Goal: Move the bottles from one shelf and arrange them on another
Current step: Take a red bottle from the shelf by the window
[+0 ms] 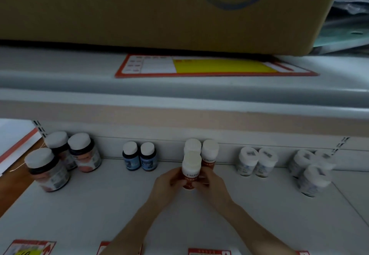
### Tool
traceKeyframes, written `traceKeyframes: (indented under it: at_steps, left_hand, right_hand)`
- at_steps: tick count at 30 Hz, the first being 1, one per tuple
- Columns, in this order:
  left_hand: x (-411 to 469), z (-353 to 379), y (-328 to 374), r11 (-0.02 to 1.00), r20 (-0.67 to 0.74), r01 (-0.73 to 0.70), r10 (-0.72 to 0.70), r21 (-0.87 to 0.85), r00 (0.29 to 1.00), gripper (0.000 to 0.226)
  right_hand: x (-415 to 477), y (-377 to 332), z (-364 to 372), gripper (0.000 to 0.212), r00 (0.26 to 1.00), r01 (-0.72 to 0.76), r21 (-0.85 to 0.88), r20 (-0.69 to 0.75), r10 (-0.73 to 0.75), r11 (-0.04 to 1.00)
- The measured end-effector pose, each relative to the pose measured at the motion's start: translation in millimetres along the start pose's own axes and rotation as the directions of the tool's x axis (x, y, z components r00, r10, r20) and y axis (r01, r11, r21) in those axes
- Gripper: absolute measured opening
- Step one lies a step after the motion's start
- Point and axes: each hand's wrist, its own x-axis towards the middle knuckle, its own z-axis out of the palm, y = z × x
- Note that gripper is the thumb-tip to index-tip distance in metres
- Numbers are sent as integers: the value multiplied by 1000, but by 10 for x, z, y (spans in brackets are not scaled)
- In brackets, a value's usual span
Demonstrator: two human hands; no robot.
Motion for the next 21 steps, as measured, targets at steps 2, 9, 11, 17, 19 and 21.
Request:
traceKeyframes:
  at_steps: [2,9,11,17,19,21]
  left_hand:
    - [-5,1,5,1000,4,-7,7,7,1000,35]
    - [-13,23,31,999,18,-8,7,32,1000,37]
    - [-21,29,21,999,20,12,-13,34,1000,37]
    - [-68,41,-3,997,9,80,-80,10,997,36]
    - [-80,41,-8,995,13,99,-99,-3,995,38]
    - [-93,32,-5,992,17,123,-123,8,992,42]
  right_hand:
    - [-5,3,-12,38,1000,-5,-1,0,5,1000]
    - [7,-12,-46,40,1000,-12,-52,-4,12,999]
    - [7,-17,-48,41,1000,-7,-59,3,8,998]
    - [-16,-14,-55,43,1000,-19,-59,2,19,998]
    - [-30,-14,-54,44,1000,-27,-49,-3,26,998]
    - [-46,-15,-53,44,999,-34,-44,0,34,998]
